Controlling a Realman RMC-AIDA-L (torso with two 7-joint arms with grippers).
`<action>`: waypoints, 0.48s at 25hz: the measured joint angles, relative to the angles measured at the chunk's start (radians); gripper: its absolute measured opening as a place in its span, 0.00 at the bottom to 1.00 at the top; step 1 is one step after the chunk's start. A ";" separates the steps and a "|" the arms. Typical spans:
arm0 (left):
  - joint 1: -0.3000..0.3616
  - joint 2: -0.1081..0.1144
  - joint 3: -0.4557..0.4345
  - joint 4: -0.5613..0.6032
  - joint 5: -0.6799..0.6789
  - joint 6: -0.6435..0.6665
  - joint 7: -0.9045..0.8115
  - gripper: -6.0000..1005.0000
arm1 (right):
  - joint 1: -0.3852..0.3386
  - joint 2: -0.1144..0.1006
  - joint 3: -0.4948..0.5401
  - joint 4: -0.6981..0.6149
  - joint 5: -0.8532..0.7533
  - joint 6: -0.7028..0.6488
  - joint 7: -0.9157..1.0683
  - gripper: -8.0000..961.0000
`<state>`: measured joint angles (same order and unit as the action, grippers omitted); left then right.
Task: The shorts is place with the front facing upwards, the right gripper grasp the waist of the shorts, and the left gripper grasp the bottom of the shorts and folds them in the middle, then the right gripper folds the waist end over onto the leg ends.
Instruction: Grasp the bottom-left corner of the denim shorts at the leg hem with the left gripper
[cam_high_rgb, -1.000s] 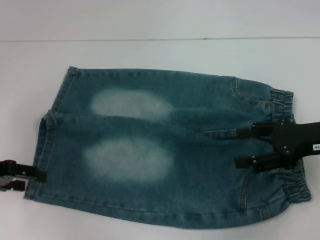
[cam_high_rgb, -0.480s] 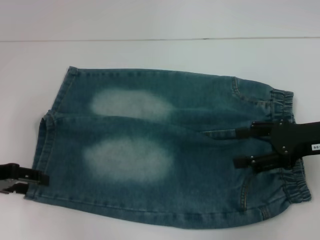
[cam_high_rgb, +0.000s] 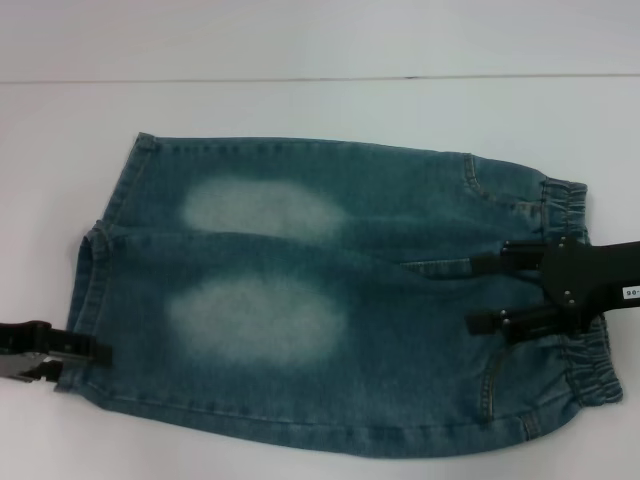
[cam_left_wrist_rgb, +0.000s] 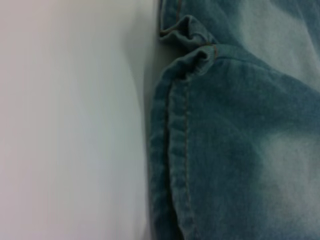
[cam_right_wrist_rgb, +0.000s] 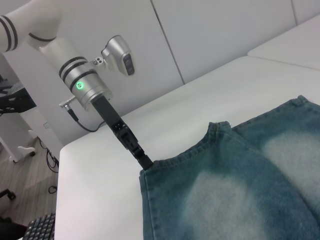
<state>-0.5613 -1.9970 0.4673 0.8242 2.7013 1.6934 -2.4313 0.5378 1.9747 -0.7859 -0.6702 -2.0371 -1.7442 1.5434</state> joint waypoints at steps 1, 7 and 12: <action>-0.004 0.000 0.000 0.000 0.000 0.003 0.000 0.75 | 0.000 0.000 0.001 0.000 0.000 0.000 0.000 0.99; -0.015 0.000 -0.001 0.000 0.000 0.024 0.005 0.74 | 0.002 -0.001 0.004 -0.002 0.001 0.000 0.000 0.99; -0.018 0.002 0.001 0.000 -0.008 0.027 0.032 0.62 | 0.008 -0.001 0.004 -0.002 0.002 -0.001 0.000 0.99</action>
<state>-0.5794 -1.9950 0.4681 0.8246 2.6937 1.7202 -2.3998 0.5457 1.9740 -0.7823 -0.6719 -2.0350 -1.7448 1.5437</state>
